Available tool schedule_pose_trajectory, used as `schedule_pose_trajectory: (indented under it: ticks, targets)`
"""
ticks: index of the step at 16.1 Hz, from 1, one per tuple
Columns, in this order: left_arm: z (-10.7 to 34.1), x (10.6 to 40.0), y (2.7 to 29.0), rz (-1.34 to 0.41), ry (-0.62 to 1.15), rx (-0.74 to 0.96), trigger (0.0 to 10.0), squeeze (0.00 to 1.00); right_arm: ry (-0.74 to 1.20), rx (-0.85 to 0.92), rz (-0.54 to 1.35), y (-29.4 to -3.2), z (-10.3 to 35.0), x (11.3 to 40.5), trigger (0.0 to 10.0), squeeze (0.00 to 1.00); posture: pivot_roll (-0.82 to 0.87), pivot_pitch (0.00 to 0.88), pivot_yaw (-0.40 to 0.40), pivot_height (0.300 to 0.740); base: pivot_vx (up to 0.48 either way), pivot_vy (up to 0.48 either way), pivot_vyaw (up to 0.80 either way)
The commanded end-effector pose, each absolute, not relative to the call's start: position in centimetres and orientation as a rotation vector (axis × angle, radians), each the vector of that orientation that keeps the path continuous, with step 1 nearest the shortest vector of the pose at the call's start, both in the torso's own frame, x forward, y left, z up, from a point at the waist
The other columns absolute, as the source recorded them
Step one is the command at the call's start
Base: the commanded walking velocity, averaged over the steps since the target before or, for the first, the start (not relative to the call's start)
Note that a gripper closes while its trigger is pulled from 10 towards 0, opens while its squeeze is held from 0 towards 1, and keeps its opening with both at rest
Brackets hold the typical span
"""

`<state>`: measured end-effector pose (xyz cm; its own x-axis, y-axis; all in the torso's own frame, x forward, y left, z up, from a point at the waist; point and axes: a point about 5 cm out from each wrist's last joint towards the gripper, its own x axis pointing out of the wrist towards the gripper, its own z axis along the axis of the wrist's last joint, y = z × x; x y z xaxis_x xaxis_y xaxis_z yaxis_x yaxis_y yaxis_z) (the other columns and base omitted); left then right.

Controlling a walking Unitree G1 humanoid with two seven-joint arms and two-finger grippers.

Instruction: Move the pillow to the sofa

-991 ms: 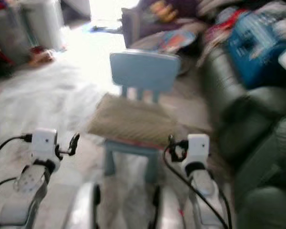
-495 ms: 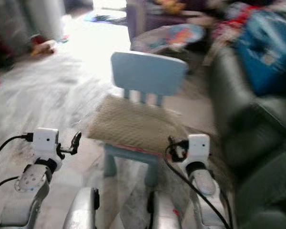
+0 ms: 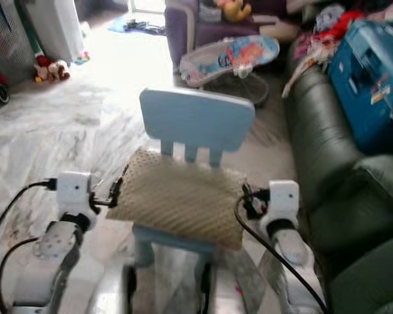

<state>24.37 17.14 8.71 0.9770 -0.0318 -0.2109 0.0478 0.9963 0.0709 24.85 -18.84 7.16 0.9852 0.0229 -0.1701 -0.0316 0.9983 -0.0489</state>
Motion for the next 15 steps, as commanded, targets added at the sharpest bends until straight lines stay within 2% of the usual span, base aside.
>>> schedule_pose_trajectory:
  ticks: [1,5,9,11,15]
  targets:
    - [8.5,24.1,17.9,-0.017,0.228,0.084,10.0,0.00,0.175,-0.042,0.042,-18.2,7.0,24.7,10.0,0.00,0.05,0.046,-0.043,0.613,0.000,0.000,0.00]
    - [8.5,24.3,17.7,-0.016,0.227,0.088,10.0,0.00,0.180,-0.043,0.048,-18.1,7.0,24.8,10.0,0.00,0.05,0.047,-0.043,0.613,0.000,0.000,0.00]
    - [8.1,24.6,18.1,0.027,0.273,0.107,10.0,0.00,0.183,-0.044,0.055,-18.0,7.1,24.5,10.0,0.00,0.04,0.057,-0.041,0.568,0.000,0.000,0.00]
    - [8.0,24.7,18.2,0.009,0.291,0.057,10.0,0.00,0.193,-0.042,0.058,-18.0,7.1,24.6,10.0,0.00,0.04,0.064,-0.042,0.548,0.000,0.000,0.00]
    - [8.5,27.2,19.7,0.033,0.262,0.124,10.0,0.00,0.223,-0.027,0.078,-17.9,6.9,25.9,10.0,0.00,0.04,0.085,-0.046,0.513,0.000,0.000,0.00]
